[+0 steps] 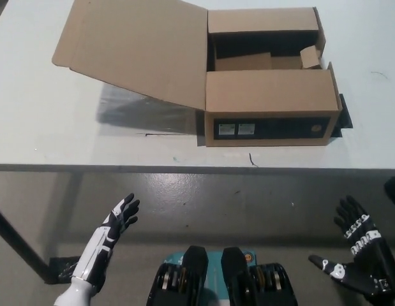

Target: A small storage box is placed at the center of the table and the robot uses its right hand to slide under its lid and push it upwards to open it

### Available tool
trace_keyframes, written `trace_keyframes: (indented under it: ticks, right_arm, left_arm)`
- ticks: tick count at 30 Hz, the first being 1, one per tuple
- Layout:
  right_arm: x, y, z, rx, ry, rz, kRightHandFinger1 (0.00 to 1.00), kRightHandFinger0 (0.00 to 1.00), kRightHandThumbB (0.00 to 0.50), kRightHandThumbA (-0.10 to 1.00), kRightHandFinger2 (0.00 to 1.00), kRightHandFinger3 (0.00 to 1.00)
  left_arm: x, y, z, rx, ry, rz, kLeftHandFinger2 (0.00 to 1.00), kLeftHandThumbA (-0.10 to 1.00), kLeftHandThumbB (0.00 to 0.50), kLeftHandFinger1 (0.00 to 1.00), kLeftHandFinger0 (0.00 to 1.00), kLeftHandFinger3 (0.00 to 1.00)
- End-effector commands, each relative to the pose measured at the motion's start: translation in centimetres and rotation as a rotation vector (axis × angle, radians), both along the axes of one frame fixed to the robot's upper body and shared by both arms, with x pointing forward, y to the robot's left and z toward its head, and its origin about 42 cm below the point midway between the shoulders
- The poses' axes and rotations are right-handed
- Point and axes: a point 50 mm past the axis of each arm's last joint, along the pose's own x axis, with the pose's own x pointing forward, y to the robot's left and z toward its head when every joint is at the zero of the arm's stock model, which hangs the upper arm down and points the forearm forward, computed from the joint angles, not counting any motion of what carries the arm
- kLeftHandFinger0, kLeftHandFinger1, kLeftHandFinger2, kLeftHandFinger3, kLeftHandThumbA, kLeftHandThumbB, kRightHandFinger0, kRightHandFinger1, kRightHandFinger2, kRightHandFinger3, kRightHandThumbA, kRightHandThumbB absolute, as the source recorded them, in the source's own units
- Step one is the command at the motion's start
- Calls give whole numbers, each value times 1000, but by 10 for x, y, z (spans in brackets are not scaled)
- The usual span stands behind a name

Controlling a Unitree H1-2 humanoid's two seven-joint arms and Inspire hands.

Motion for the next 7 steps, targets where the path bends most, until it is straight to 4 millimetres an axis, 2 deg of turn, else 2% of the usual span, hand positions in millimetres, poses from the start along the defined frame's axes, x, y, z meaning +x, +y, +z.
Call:
trace_keyframes:
  ticks: [1, 2, 7]
  right_arm:
    - [0, 3, -2, -40, -51, 30, 1000, 1000, 213, 1000, 1000, 1000]
    - [0, 3, -4, -43, -40, 26, 1000, 1000, 239, 1000, 1000, 1000]
    - [0, 0, -8, -51, -35, 6, 1000, 1000, 237, 1000, 1000, 1000]
  left_arm:
    - [8, 7, 11, 18, -67, -3, 1000, 1000, 339, 1000, 1000, 1000]
    - [8, 7, 11, 15, -66, -3, 1000, 1000, 328, 1000, 1000, 1000]
    - [9, 7, 10, 17, -59, -2, 1000, 1000, 332, 1000, 1000, 1000]
